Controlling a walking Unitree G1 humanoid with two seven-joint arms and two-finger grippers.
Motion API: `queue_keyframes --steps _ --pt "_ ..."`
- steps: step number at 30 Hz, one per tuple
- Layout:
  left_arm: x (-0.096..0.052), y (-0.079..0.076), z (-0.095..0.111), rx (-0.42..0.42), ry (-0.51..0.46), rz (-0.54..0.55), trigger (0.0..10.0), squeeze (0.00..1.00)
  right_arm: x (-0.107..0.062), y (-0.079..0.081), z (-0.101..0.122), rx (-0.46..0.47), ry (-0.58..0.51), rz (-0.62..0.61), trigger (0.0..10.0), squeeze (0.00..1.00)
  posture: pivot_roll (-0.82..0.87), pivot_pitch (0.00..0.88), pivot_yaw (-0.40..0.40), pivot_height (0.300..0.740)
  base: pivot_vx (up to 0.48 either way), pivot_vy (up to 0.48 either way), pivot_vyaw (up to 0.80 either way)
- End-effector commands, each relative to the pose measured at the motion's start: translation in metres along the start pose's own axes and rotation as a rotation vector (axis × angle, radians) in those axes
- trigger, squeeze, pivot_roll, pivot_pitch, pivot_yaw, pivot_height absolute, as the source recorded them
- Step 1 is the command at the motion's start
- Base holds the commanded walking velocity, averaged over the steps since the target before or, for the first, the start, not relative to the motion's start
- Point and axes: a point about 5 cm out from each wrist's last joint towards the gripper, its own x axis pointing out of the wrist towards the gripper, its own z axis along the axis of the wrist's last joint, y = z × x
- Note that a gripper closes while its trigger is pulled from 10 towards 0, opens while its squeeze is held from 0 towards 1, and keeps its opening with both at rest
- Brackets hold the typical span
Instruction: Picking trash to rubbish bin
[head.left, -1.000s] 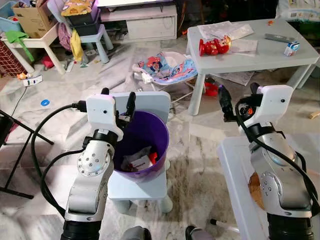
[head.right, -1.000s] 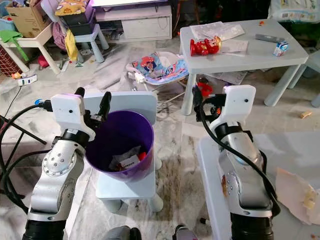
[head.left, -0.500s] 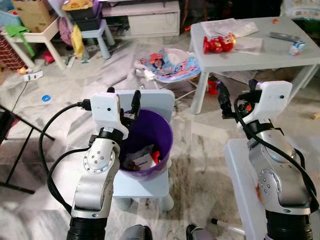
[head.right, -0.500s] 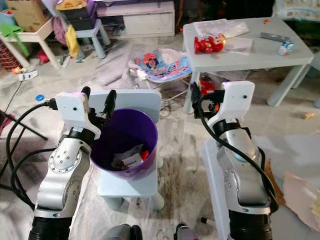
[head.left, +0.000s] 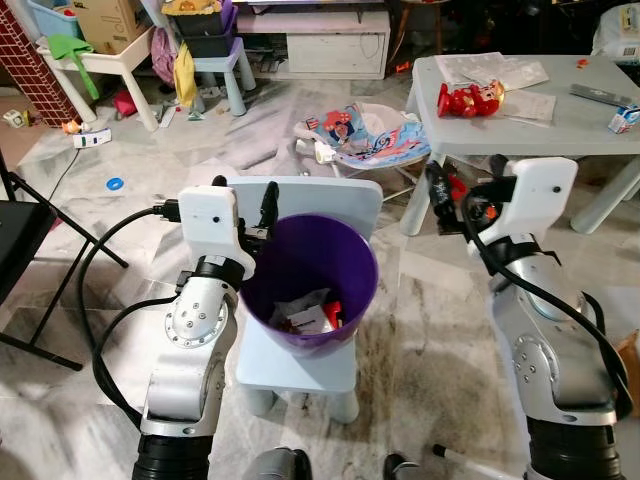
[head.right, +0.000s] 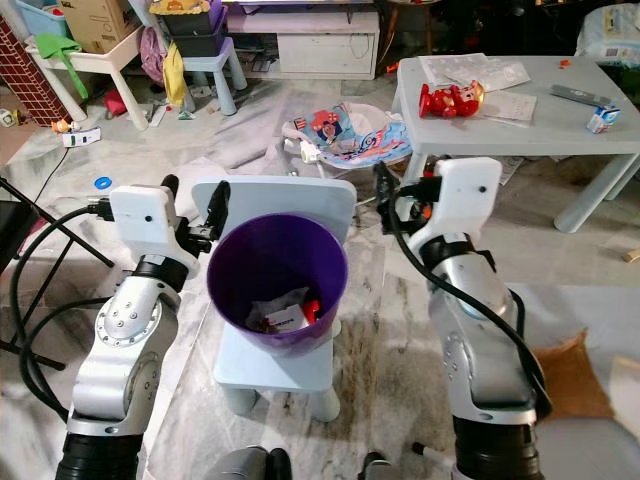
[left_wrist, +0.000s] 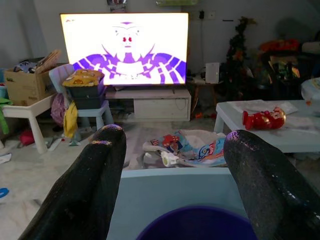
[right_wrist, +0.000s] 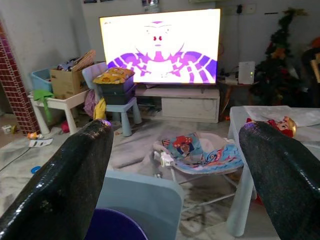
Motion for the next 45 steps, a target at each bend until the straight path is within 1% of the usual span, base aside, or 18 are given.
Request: queue_keyframes --steps 1,27,38,45 --pt "-0.0010 -0.0015 -0.0035 0.000 0.018 0.000 10.0 0.00 -0.0016 -0.0024 0.0046 -0.007 -0.015 -0.010 10.0 0.26 -0.01 0.196 0.031 0.740 0.000 0.337 0.00" --pt "0.0010 -0.0017 -0.0059 0.009 0.026 0.002 10.0 0.00 0.0026 -0.0027 0.0042 -0.014 -0.016 -0.004 10.0 0.26 -0.01 0.185 0.028 0.740 0.000 0.351 0.00" --pt "0.0027 -0.0038 -0.0054 -0.001 0.013 0.006 10.0 0.00 0.0043 -0.0035 0.0045 -0.018 -0.010 -0.006 10.0 0.25 -0.02 0.180 0.024 0.740 0.000 0.000 0.00" --pt "0.0037 -0.0052 -0.0069 -0.006 0.018 0.005 10.0 0.00 0.0054 -0.0038 0.0040 -0.021 -0.005 -0.003 10.0 0.25 -0.02 0.178 0.023 0.740 0.000 0.000 -0.74"
